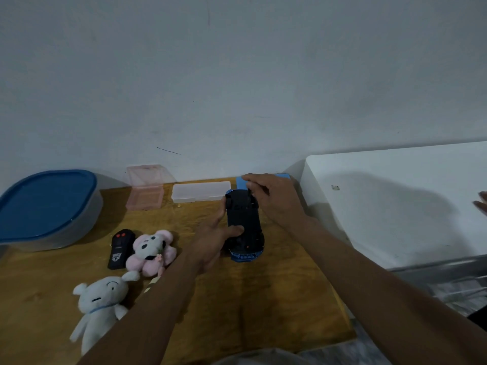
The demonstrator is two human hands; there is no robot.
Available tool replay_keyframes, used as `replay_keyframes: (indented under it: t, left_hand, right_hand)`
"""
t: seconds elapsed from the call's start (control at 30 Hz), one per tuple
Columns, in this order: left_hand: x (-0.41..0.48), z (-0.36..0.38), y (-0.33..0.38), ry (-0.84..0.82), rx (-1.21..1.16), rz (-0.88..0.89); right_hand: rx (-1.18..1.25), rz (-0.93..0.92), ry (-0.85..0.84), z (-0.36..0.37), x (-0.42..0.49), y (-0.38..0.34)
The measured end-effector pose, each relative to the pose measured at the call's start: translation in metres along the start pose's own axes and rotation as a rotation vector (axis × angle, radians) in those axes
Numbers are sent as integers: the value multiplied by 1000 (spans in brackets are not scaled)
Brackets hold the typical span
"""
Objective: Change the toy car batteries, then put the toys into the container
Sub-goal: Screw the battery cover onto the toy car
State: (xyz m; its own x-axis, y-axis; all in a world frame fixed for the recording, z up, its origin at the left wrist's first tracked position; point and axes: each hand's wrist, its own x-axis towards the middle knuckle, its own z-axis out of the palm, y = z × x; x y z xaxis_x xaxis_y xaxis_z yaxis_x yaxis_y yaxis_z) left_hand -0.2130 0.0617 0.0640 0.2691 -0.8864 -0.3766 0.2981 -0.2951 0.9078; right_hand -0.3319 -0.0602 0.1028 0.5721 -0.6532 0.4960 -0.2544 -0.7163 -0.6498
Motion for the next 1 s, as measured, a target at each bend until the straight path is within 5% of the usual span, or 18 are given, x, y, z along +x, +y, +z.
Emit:
replay_keyframes:
  t: [0.37, 0.6, 1.0]
  left_hand:
    - [-6, 1, -2, -16, 39, -9]
    - [-12, 1, -4, -28, 36, -17]
    - [-17, -1, -3, -24, 2, -21]
  right_hand:
    - [-72, -69, 63, 8, -8, -3]
    - [80, 100, 98, 5, -12, -9]
    - [129, 102, 27, 3, -15, -12]
